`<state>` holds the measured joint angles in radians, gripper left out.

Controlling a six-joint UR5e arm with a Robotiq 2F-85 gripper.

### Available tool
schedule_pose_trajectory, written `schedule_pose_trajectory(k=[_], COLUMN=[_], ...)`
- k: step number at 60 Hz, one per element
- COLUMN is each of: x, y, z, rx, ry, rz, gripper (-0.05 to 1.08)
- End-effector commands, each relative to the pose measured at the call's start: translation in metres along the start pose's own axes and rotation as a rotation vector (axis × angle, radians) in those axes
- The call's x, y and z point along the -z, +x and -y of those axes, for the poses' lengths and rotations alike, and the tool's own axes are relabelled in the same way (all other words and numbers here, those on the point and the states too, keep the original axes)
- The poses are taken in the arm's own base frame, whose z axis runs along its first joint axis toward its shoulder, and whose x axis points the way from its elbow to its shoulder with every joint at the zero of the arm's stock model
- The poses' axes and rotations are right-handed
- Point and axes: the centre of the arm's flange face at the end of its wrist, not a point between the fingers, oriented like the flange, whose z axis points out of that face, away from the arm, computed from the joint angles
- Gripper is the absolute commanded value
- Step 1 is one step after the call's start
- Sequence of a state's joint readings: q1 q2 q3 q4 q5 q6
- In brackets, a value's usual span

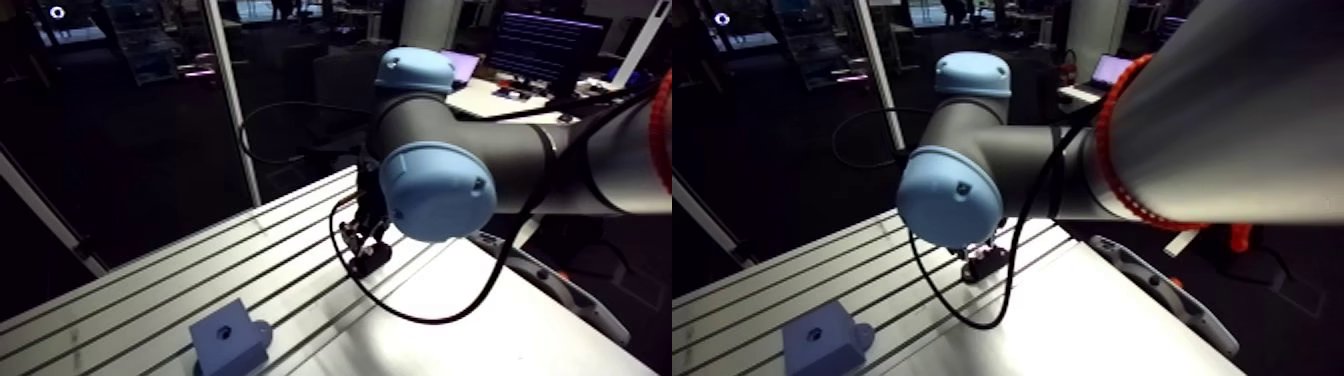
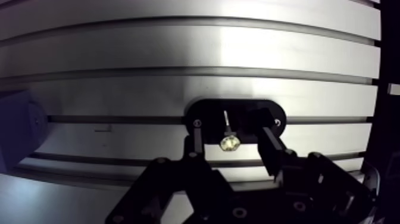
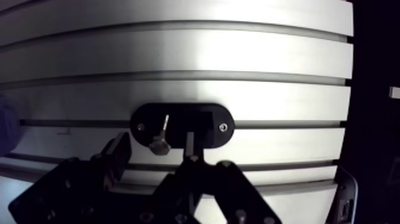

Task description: Pick up the M10 bolt and insert it into the hex recess until seated.

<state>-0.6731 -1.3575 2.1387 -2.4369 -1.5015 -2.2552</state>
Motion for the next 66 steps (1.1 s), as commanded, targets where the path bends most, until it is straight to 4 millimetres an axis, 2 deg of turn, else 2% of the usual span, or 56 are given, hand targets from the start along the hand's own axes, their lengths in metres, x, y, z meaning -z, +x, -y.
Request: schedule_pose_trajectory(k=[1, 66], x=[-0.003, -0.0085], y=[-0.0005, -0.0025], z=[-0.0003, 0.0004], rx=[-0.011, -0.018], ry=[-0.003, -0.004], rz=[0.009, 0.026], gripper=[0.42, 0.53])
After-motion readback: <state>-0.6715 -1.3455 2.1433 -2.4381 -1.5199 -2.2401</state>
